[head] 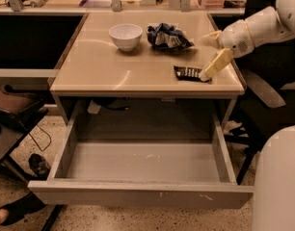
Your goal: Place rxbar chocolate into top drawer
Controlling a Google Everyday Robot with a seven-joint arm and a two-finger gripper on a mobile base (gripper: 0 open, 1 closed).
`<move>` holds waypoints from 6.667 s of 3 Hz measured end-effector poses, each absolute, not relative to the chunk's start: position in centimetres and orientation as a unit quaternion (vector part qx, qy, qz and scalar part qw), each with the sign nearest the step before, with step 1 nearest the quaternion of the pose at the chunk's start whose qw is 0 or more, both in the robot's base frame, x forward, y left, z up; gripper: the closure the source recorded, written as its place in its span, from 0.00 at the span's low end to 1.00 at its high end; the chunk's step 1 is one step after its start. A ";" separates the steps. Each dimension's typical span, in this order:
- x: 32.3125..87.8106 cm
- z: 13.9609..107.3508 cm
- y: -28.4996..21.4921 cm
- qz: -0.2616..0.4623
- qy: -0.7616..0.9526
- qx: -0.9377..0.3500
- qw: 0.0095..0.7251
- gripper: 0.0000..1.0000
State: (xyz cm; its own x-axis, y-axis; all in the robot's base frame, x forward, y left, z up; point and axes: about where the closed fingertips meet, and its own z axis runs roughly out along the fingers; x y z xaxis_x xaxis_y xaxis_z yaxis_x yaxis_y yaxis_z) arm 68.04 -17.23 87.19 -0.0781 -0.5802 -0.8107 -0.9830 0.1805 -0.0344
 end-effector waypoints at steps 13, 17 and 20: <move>51.6 90.1 -11.6 0.264 0.684 -0.535 0.421 1.00; 54.2 84.4 -12.3 0.173 0.653 -0.539 0.503 1.00; 53.1 74.5 -12.5 0.125 0.682 -0.521 0.498 1.00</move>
Offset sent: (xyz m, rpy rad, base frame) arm 0.0023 -0.0012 -0.0360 0.0501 0.0453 0.0098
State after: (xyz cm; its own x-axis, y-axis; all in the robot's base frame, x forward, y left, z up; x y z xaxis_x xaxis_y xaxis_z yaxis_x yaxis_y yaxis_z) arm 53.14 -12.54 74.48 0.0395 -0.5859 -0.8094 -0.8355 0.4249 -0.3484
